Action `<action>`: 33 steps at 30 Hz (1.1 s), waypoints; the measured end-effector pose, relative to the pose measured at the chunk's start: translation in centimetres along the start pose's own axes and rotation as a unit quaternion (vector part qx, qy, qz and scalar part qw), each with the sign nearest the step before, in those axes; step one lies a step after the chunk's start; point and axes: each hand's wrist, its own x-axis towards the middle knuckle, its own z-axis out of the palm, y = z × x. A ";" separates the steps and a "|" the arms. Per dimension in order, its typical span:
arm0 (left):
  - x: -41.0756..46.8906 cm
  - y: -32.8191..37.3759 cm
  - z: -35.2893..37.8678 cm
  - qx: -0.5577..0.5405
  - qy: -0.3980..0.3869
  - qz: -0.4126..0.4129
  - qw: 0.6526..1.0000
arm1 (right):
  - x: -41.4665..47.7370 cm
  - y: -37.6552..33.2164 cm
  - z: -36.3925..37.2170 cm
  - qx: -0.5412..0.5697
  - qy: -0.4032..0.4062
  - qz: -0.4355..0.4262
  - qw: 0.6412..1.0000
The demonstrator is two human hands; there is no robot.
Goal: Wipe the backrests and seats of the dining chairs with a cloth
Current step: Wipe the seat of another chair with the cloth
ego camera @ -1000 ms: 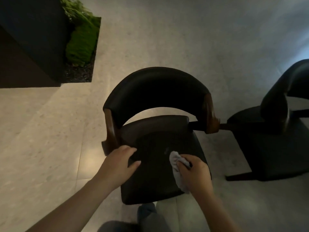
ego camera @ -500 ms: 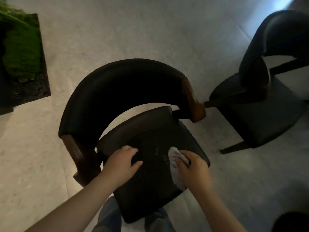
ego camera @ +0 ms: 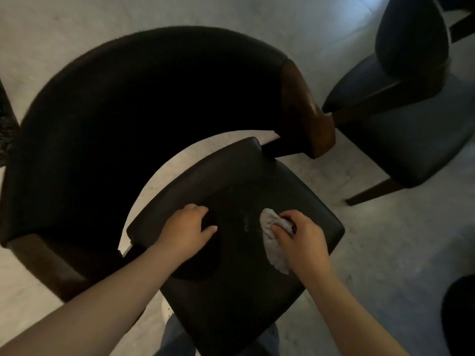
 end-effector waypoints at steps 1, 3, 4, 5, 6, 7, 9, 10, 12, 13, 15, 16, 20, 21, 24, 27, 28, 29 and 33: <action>0.7 -0.3 0.5 0.001 0.000 -0.002 1.000 | 0.7 0.2 0.6 0.009 0.007 -0.012 1.000; 2.1 -0.9 1.4 0.002 -0.001 -0.013 1.000 | 2.0 0.6 1.7 0.018 0.029 -0.035 0.999; 2.8 -1.2 1.9 0.000 -0.003 -0.022 1.000 | 2.7 0.8 2.1 0.011 0.036 -0.033 0.999; 3.4 -1.3 2.4 -0.003 -0.004 -0.030 1.000 | 3.4 1.0 2.5 0.005 0.042 -0.027 0.999; 4.0 -1.5 2.9 -0.004 -0.004 -0.037 0.999 | 4.2 1.1 2.9 0.004 0.046 -0.021 0.999; 4.6 -1.5 3.3 -0.004 -0.002 -0.042 0.999 | 4.9 1.2 3.1 0.003 0.048 -0.020 0.999; 5.9 -1.7 4.0 0.004 0.011 -0.044 0.999 | 6.4 1.2 3.4 -0.002 0.053 -0.029 0.998; 6.6 -1.8 4.3 0.011 0.025 -0.041 0.999 | 7.0 1.1 3.3 -0.005 0.058 -0.043 0.997; 7.9 -2.1 4.5 0.024 0.056 -0.036 0.997 | 8.3 1.0 3.2 -0.008 0.071 -0.083 0.994; 8.5 -2.3 4.5 0.031 0.067 -0.035 0.997 | 8.9 0.9 3.1 -0.012 0.075 -0.101 0.992; 9.5 -2.5 4.7 0.049 0.066 -0.043 0.996 | 10.3 0.8 3.0 -0.022 0.068 -0.119 0.990; 10.0 -2.7 4.9 0.057 0.060 -0.050 0.995 | 11.0 0.8 3.0 -0.022 0.065 -0.123 0.990; 10.9 -3.6 6.0 0.055 0.026 -0.073 0.996 | 14.0 0.5 3.2 -0.027 0.056 -0.137 0.989; 10.8 -3.7 6.4 0.065 0.027 -0.073 0.995 | 14.8 0.3 3.3 -0.032 0.059 -0.134 0.989; 10.8 -4.2 7.4 0.097 0.043 -0.075 0.992 | 17.5 -0.3 4.1 -0.077 0.085 -0.141 0.983; 11.2 -4.5 7.9 0.100 0.053 -0.073 0.991 | 19.9 -1.2 4.9 -0.131 0.111 -0.196 0.965; 11.3 -4.6 8.0 0.103 0.055 -0.072 0.991 | 20.6 -1.4 5.3 -0.131 0.114 -0.208 0.963; 11.3 -4.8 8.1 0.104 0.055 -0.072 0.990 | 21.2 -1.6 5.7 -0.124 0.116 -0.219 0.961; 11.2 -5.1 8.7 0.103 0.066 -0.069 0.990 | 22.8 -1.2 8.1 -0.140 0.065 -0.197 0.968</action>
